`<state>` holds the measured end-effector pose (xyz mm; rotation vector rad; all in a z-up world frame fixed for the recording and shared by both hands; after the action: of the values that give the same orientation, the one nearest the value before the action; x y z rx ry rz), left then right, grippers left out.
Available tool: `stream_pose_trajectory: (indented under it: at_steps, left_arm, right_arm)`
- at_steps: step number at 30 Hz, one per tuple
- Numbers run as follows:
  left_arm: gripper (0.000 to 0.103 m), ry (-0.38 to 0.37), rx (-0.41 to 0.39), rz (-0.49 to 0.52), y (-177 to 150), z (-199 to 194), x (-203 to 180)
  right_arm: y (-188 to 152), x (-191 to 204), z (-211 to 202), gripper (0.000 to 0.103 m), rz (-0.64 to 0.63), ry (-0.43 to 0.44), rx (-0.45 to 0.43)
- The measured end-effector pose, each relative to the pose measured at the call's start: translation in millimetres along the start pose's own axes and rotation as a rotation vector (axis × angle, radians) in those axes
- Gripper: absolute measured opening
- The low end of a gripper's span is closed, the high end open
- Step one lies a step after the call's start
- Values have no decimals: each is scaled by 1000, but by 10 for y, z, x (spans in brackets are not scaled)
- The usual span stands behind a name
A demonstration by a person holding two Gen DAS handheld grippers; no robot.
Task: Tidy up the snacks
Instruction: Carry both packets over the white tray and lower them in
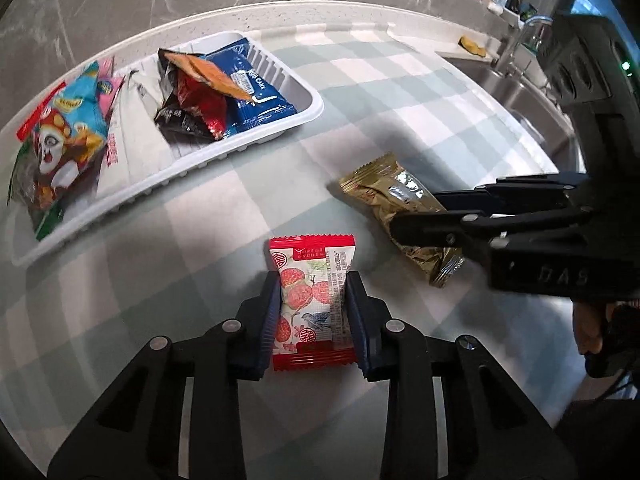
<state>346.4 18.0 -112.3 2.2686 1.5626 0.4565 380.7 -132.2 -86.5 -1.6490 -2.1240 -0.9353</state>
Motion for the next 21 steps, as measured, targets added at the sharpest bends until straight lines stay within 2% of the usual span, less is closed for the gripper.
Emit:
stream_pose_trajectory:
  at_steps: [10, 17, 21]
  left_arm:
    - [29, -87, -30, -122, 37, -363, 314]
    - [29, -89, -70, -216, 265, -577, 753]
    - [29, -74, -95, -250, 412, -659, 1016]
  right_arm:
    - [-16, -38, -205, 32, 139, 183, -32]
    - [285, 138, -296, 32, 138, 269, -67]
    - [528, 228, -299, 32, 114, 289, -80]
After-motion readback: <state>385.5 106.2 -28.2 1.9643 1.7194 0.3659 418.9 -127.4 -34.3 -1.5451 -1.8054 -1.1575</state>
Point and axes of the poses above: each gripper's, at about its wrist camera, not at the fingertips, and z roughly the way its jaws point, x to its left, y to its top, the point moved 4 cm from there along z, roughly the way its jaws point, and after that the axes turned 14 degrees about y, right-handed, at the moved point
